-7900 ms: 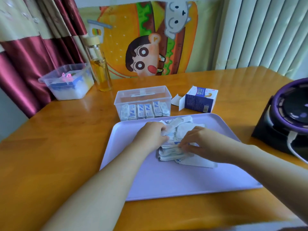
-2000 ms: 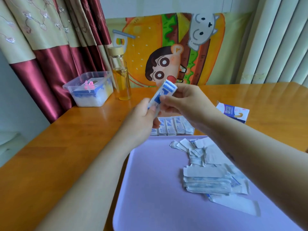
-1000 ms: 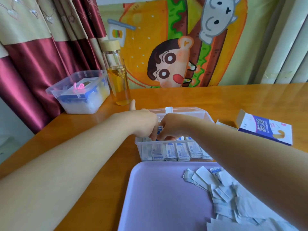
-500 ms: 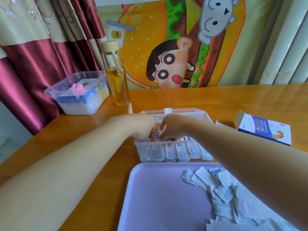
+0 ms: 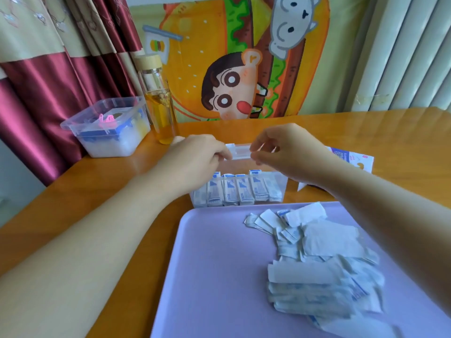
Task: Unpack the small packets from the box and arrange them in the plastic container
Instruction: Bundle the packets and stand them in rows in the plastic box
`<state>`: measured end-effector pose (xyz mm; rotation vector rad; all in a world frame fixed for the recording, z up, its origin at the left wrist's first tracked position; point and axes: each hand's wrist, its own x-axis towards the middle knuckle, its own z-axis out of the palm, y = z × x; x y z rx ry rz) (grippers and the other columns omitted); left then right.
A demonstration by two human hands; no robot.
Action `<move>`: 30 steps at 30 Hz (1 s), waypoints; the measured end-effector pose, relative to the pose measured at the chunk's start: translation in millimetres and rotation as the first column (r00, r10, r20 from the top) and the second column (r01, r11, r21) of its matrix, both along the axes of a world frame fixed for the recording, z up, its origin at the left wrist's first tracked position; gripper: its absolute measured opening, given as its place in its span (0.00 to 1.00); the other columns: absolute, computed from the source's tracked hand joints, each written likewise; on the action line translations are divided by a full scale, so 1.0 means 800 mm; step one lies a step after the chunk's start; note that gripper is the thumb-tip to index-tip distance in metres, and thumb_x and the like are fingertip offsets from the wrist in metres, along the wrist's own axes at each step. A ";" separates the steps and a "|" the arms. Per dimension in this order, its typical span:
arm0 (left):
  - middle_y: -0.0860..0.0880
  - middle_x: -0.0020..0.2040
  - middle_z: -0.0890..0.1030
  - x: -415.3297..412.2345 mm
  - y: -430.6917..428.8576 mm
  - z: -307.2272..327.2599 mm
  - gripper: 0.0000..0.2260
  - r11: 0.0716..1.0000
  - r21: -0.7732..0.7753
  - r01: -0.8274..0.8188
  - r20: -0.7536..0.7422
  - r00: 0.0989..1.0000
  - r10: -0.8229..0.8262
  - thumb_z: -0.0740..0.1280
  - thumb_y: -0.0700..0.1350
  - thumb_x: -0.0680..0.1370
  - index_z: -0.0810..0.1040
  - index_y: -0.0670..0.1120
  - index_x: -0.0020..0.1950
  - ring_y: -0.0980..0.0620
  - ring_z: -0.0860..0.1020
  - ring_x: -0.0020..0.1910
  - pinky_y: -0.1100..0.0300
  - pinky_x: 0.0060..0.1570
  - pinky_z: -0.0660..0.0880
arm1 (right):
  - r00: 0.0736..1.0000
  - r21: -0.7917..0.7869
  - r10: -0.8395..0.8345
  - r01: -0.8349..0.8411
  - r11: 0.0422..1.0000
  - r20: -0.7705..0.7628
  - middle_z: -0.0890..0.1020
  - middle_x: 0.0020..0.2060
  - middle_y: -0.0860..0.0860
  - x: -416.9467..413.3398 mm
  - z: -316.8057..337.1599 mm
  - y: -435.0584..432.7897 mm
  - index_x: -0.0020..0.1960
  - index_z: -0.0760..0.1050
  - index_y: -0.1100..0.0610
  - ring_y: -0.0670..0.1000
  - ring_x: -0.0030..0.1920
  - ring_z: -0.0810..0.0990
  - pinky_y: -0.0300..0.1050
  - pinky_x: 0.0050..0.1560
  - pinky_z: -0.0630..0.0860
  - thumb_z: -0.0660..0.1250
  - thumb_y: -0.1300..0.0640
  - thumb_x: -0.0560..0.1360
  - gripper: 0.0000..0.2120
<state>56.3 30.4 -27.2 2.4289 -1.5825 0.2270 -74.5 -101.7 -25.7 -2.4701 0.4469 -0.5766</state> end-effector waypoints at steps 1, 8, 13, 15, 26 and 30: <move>0.55 0.54 0.77 -0.010 0.007 -0.003 0.16 0.998 -0.044 0.043 -0.023 0.999 -0.044 0.55 0.40 0.80 0.79 0.54 0.58 0.52 0.74 0.58 0.52 0.61 0.67 | 0.998 -0.010 0.027 -0.028 1.000 -0.055 0.81 0.33 0.45 -0.016 -0.003 0.004 0.44 0.79 0.53 0.39 0.28 0.74 0.26 0.24 0.67 0.68 0.56 0.74 0.01; 0.56 0.53 0.79 -0.119 0.030 -0.051 0.12 0.960 0.060 0.273 -0.257 0.934 -0.250 0.62 0.43 0.78 0.79 0.52 0.59 0.58 0.75 0.51 0.65 0.53 0.71 | 0.737 -0.107 0.118 -0.250 0.962 -0.665 0.80 0.46 0.40 -0.133 -0.041 0.032 0.54 0.77 0.45 0.42 0.44 0.76 0.36 0.47 0.73 0.71 0.47 0.71 0.12; 0.57 0.53 0.79 -0.166 0.024 -0.097 0.13 0.918 0.168 0.358 -0.326 0.899 -0.291 0.60 0.48 0.74 0.77 0.56 0.57 0.54 0.76 0.52 0.56 0.52 0.74 | 0.793 -0.220 0.021 -0.194 0.956 -0.608 0.77 0.48 0.42 -0.180 -0.064 0.046 0.54 0.77 0.46 0.43 0.46 0.73 0.39 0.49 0.71 0.72 0.47 0.70 0.13; 0.55 0.48 0.79 -0.167 0.023 -0.109 0.12 0.921 0.212 0.326 -0.316 0.915 -0.251 0.60 0.50 0.72 0.76 0.53 0.53 0.53 0.76 0.49 0.51 0.49 0.76 | 0.817 -0.213 0.021 -0.175 0.961 -0.576 0.76 0.46 0.41 -0.193 -0.074 0.048 0.52 0.79 0.45 0.43 0.46 0.73 0.39 0.48 0.73 0.72 0.47 0.70 0.12; 0.50 0.46 0.78 -0.183 0.046 -0.112 0.13 0.954 0.156 0.256 -0.306 0.931 -0.199 0.65 0.56 0.75 0.78 0.49 0.52 0.52 0.74 0.46 0.49 0.48 0.74 | 0.866 -0.152 0.066 -0.161 0.975 -0.496 0.78 0.40 0.41 -0.209 -0.088 0.053 0.48 0.83 0.47 0.41 0.42 0.76 0.30 0.37 0.68 0.71 0.52 0.72 0.06; 0.49 0.43 0.78 -0.190 0.048 -0.117 0.09 0.962 0.135 0.235 -0.256 0.947 -0.196 0.64 0.53 0.75 0.78 0.49 0.50 0.50 0.75 0.44 0.49 0.45 0.75 | 0.880 -0.151 0.066 -0.155 0.976 -0.471 0.77 0.34 0.41 -0.209 -0.085 0.052 0.40 0.80 0.46 0.43 0.39 0.76 0.35 0.39 0.72 0.70 0.53 0.72 0.03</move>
